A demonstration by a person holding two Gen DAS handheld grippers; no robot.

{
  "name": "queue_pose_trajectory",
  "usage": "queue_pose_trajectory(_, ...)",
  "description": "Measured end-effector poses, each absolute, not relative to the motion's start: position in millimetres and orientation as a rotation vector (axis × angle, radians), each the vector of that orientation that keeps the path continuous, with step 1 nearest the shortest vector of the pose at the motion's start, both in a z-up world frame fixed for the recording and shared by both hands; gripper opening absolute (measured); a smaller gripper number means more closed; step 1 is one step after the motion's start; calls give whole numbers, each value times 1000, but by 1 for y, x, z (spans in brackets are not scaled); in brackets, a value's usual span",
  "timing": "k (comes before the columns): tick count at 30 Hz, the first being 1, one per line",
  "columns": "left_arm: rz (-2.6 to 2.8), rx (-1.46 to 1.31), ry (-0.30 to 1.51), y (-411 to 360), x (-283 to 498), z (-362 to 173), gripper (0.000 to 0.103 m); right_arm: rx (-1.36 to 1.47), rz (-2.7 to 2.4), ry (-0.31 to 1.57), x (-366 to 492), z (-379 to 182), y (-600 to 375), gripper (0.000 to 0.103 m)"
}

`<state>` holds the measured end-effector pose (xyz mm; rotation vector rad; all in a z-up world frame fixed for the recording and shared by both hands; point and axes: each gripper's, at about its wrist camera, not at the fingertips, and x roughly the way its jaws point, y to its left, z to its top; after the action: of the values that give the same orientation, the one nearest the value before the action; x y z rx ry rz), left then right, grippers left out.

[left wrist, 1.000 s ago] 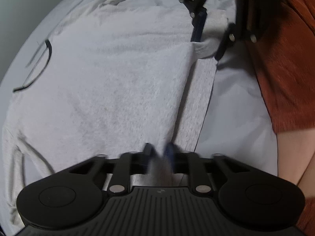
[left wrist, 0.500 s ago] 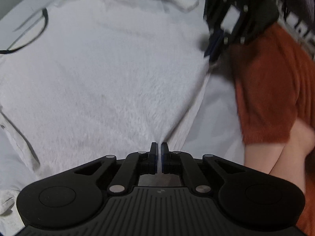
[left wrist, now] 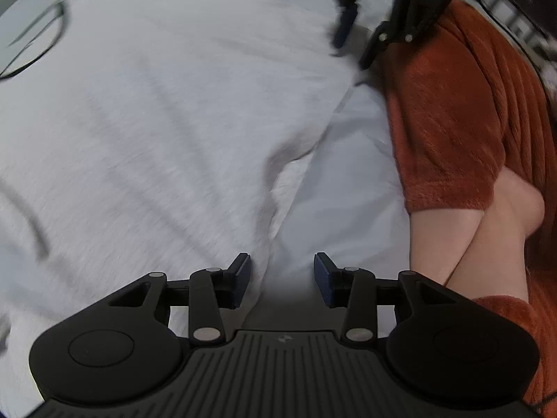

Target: Fold clothes

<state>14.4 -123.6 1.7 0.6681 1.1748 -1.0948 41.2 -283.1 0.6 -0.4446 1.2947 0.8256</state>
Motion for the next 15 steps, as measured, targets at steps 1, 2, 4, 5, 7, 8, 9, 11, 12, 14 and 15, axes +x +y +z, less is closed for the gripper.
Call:
queue_pose_trajectory(1, -1041, 626, 1171, -112, 20, 6, 39, -406, 787, 1298, 44, 2, -293, 34)
queue_pose_trajectory(2, -1007, 598, 1173, -105, 24, 8, 39, -364, 747, 1302, 48, 2, -302, 34)
queue_pose_trajectory(4, -868, 516, 1190, -85, 39, 13, 39, -313, 671, 1313, 54, 2, -316, 34)
queue_pose_trajectory(5, -794, 476, 1202, -75, 47, 14, 39, -291, 630, 1321, 56, 1, -324, 34)
queue_pose_trajectory(7, -660, 390, 1225, -57, 59, 14, 39, -244, 536, 1342, 60, -1, -342, 34)
queue_pose_trajectory(8, -633, 360, 1244, -52, 63, 12, 39, -212, 491, 1354, 62, -3, -351, 34)
queue_pose_trajectory(9, -605, 330, 1262, -48, 66, 10, 39, -183, 462, 1365, 65, -6, -357, 34)
queue_pose_trajectory(11, -561, 308, 1307, -45, 70, 1, 39, -104, 408, 1387, 68, -12, -372, 34)
queue_pose_trajectory(12, -541, 304, 1330, -45, 72, -4, 39, -70, 387, 1396, 69, -14, -378, 34)
queue_pose_trajectory(14, -521, 306, 1365, -38, 72, -9, 39, -28, 375, 1406, 70, -14, -386, 34)
queue_pose_trajectory(15, -519, 303, 1385, -35, 72, -14, 39, -5, 375, 1407, 68, -15, -388, 34)
